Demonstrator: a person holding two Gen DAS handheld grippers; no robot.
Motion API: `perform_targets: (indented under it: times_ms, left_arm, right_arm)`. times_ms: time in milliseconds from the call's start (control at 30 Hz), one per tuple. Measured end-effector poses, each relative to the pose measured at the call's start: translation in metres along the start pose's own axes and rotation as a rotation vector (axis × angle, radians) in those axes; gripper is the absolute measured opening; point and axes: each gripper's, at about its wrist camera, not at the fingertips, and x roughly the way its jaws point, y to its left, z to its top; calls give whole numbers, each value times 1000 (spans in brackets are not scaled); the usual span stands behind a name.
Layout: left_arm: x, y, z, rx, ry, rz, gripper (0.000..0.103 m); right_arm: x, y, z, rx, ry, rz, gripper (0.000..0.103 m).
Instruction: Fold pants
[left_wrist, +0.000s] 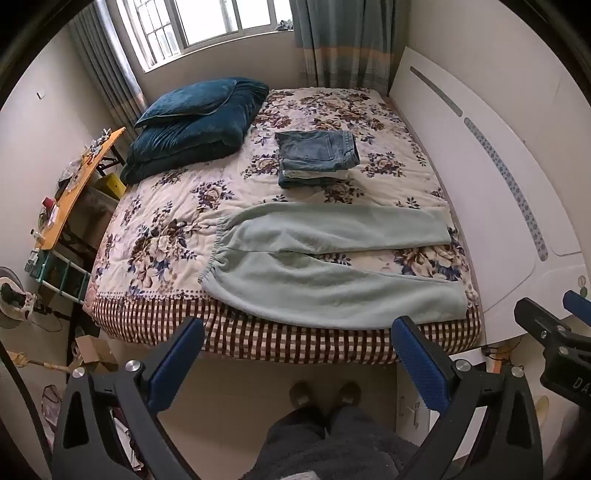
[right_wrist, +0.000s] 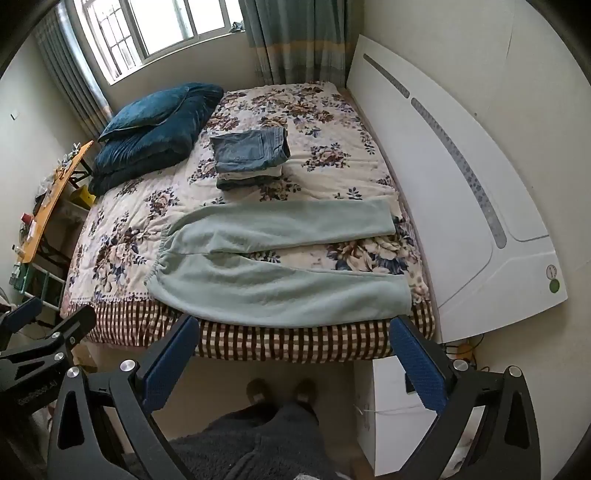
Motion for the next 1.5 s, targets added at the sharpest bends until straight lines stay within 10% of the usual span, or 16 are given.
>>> perform_targets:
  times_ms: [1500]
  left_arm:
    - [-4, -20, 25, 8, -32, 3, 103]
  right_arm:
    - [4, 0, 1, -10, -2, 10, 103]
